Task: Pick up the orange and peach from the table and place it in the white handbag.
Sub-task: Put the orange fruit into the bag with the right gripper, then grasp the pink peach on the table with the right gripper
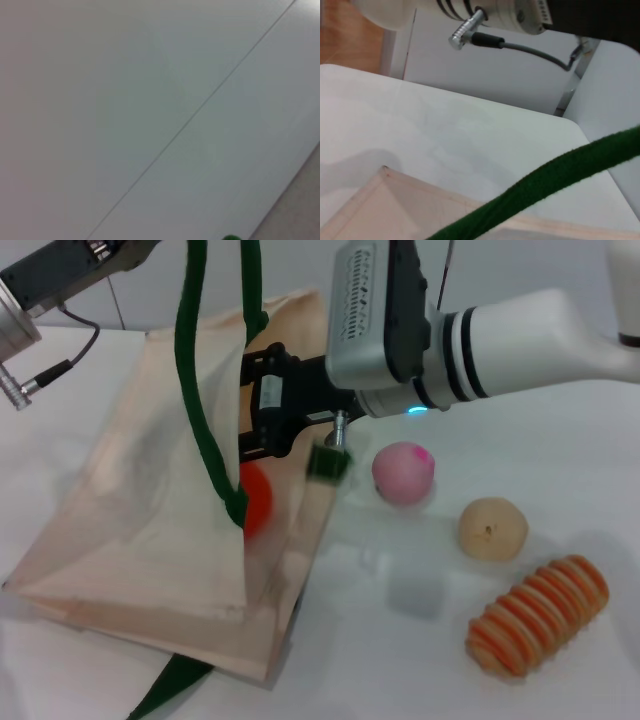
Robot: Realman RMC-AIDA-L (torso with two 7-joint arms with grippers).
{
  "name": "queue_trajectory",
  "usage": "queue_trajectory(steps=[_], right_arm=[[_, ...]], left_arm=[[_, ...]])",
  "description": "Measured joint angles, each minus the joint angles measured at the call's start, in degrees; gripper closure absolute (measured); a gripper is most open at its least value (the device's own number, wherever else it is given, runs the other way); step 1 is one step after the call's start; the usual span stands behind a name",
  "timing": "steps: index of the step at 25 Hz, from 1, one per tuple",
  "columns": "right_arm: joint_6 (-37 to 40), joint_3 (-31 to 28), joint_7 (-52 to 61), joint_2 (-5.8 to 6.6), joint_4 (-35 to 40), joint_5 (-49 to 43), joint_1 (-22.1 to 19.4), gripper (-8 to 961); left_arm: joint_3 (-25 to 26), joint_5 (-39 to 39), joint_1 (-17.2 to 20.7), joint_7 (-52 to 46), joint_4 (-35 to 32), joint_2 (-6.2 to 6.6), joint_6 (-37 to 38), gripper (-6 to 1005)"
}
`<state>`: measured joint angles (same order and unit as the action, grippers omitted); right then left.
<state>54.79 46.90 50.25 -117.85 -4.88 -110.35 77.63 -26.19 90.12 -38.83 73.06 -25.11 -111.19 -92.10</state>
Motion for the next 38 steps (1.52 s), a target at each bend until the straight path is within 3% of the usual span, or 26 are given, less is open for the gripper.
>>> queue_trajectory(steps=[4,6,10,17,25,38], right_arm=[[1.40,-0.18,0.02,0.24,0.86,0.13,-1.38,412],[1.63,-0.36,0.02,0.32,1.01,0.14,-1.90,173],[1.65,-0.67,0.22,0.79,1.89,0.15,-3.91,158],[4.72,-0.67,1.20,1.21,7.22,0.24,-10.64,150],[7.40,0.07,5.57,1.77,12.99,-0.36,-17.59,151],[1.04,0.66,13.95,1.93,13.35,-8.64,-19.14,150]], left_arm=[[0.00,-0.21,0.34,0.10,0.05,0.05,0.87,877],[0.00,-0.23,0.68,0.10,0.06,0.09,1.16,877],[0.01,-0.31,0.84,0.15,0.47,0.28,1.88,877],[0.00,-0.35,1.25,1.44,3.59,1.77,2.88,877],[0.01,-0.13,2.07,1.73,3.75,1.96,3.49,878],[0.00,-0.11,2.18,1.74,3.75,2.13,3.51,879]])
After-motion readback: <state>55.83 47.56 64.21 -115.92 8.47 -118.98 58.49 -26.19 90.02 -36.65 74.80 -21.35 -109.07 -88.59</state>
